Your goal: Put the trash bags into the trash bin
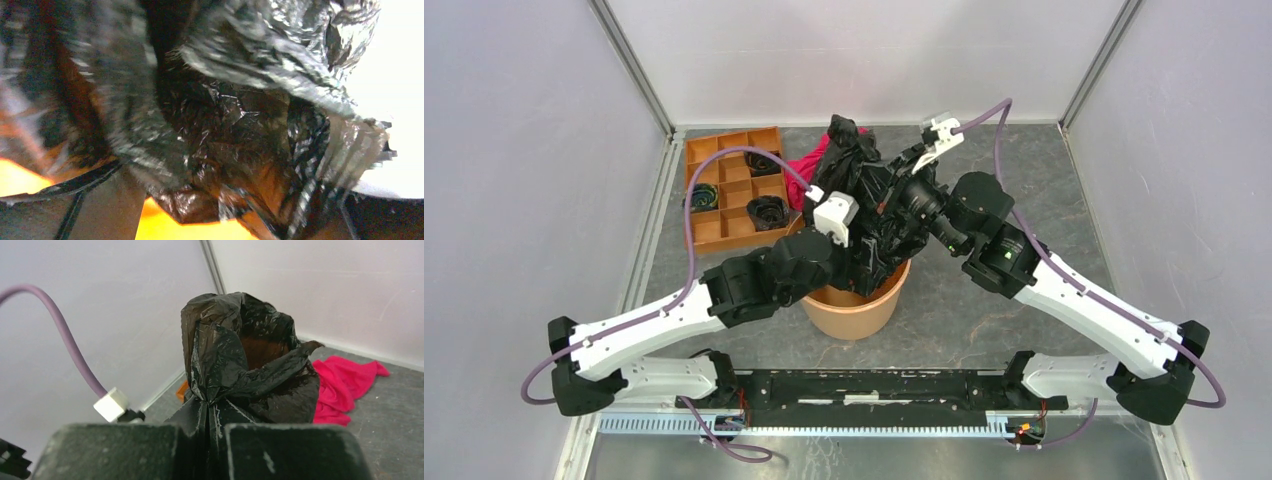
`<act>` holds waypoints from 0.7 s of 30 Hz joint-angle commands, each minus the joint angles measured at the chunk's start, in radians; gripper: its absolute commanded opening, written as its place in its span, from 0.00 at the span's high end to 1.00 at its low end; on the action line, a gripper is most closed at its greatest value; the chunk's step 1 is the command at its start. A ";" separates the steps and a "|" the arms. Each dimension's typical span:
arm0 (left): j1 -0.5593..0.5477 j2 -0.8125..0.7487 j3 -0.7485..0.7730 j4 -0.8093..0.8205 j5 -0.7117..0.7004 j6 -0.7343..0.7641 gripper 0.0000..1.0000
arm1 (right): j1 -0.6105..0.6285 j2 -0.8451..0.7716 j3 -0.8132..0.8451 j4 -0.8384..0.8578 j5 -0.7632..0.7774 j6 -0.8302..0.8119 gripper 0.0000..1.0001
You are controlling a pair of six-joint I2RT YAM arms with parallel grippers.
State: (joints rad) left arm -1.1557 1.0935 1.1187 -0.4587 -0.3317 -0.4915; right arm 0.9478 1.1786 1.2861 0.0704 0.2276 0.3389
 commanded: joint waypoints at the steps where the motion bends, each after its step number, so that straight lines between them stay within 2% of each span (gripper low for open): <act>1: 0.002 -0.076 -0.018 -0.069 -0.168 -0.055 0.05 | 0.000 -0.008 -0.025 0.022 -0.100 0.015 0.99; 3: 0.001 -0.134 -0.040 -0.058 -0.082 -0.006 0.02 | 0.000 0.006 -0.008 -0.014 -0.163 -0.030 0.99; 8: 0.002 -0.319 -0.039 -0.054 0.351 0.132 0.00 | 0.000 0.042 0.059 -0.172 -0.319 -0.133 0.99; 9: 0.002 -0.338 -0.019 -0.067 0.354 0.131 0.00 | 0.001 0.042 0.064 -0.198 -0.351 -0.149 0.99; 11: 0.001 -0.381 0.026 -0.120 0.277 0.121 0.00 | 0.000 0.043 0.080 -0.276 -0.453 -0.194 0.99; 15: 0.002 -0.438 0.072 -0.127 0.011 0.060 0.00 | 0.000 0.012 0.069 -0.384 -0.659 -0.276 0.95; 19: 0.001 -0.435 0.045 -0.060 -0.089 0.016 0.00 | 0.000 -0.046 0.041 -0.380 -0.650 -0.261 0.97; 21: 0.001 -0.425 0.025 -0.055 -0.219 -0.068 0.00 | -0.001 -0.073 -0.001 -0.314 -0.673 -0.233 0.96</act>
State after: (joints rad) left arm -1.1542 0.6308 1.1744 -0.5449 -0.3229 -0.4389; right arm 0.9482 1.1904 1.3094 -0.3168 -0.3538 0.1081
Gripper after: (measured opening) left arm 0.995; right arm 0.036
